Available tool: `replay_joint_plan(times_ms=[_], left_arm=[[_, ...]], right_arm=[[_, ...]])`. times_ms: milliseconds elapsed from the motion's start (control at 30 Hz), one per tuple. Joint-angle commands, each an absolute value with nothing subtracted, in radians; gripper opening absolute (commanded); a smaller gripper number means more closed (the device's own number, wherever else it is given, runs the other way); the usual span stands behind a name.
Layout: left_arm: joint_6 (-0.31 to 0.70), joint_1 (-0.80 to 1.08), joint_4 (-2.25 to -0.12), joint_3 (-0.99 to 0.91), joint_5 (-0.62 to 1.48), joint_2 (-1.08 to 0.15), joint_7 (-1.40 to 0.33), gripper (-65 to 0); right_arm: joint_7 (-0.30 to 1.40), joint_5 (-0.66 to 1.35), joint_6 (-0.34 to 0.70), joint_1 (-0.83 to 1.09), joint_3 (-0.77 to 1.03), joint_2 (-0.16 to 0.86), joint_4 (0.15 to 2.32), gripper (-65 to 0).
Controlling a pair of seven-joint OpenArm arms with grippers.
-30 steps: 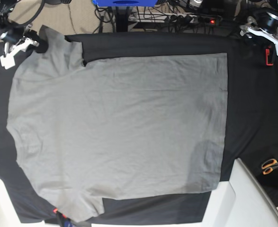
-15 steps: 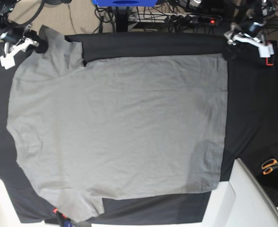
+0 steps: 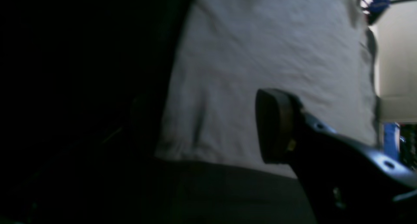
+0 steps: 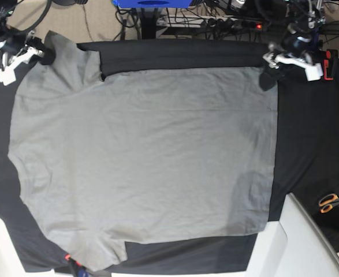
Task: Fold the T-shirt properly
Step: 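Move the left gripper to the hem corner on the same side and grasp, then lift both held corners and fold that side over toward the shirt's middle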
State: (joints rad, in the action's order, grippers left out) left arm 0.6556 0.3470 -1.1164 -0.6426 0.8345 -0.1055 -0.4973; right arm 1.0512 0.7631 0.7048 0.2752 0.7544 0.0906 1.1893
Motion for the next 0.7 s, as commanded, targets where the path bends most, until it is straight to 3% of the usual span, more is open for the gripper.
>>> replay_joint_plan(times_ms=[0, 233, 333, 467, 533, 667], left_arm=[[0.627, 0.358, -1.112, -0.619, 0.783, -0.099, -0.562, -21.9], [0.625, 0.357, -1.110, -0.596, 0.785, -0.077, -0.559, -23.0], [0.625, 0.357, -1.110, -0.596, 0.786, -0.079, -0.559, -33.6], [0.625, 0.357, -1.110, -0.596, 0.786, -0.081, -0.559, -55.5], [0.625, 0.358, -1.110, -0.596, 0.785, -0.081, -0.559, -63.2], [0.624, 0.361, -1.112, -0.595, 0.780, -0.082, -0.562, -65.0]], right_arm=[[1.058, 0.743, 0.698, 0.278, 0.759, 0.104, 1.198, -64.7], [1.058, 0.742, 0.698, 0.278, 0.759, 0.104, 1.198, -64.7], [1.058, 0.740, 0.698, 0.278, 0.759, 0.104, 1.198, -64.7], [1.058, 0.740, 0.698, 0.278, 0.759, 0.104, 1.198, -64.7], [1.058, 0.740, 0.698, 0.278, 0.759, 0.104, 1.198, -64.7], [1.059, 0.740, 0.698, 0.278, 0.759, 0.104, 1.198, -64.7]])
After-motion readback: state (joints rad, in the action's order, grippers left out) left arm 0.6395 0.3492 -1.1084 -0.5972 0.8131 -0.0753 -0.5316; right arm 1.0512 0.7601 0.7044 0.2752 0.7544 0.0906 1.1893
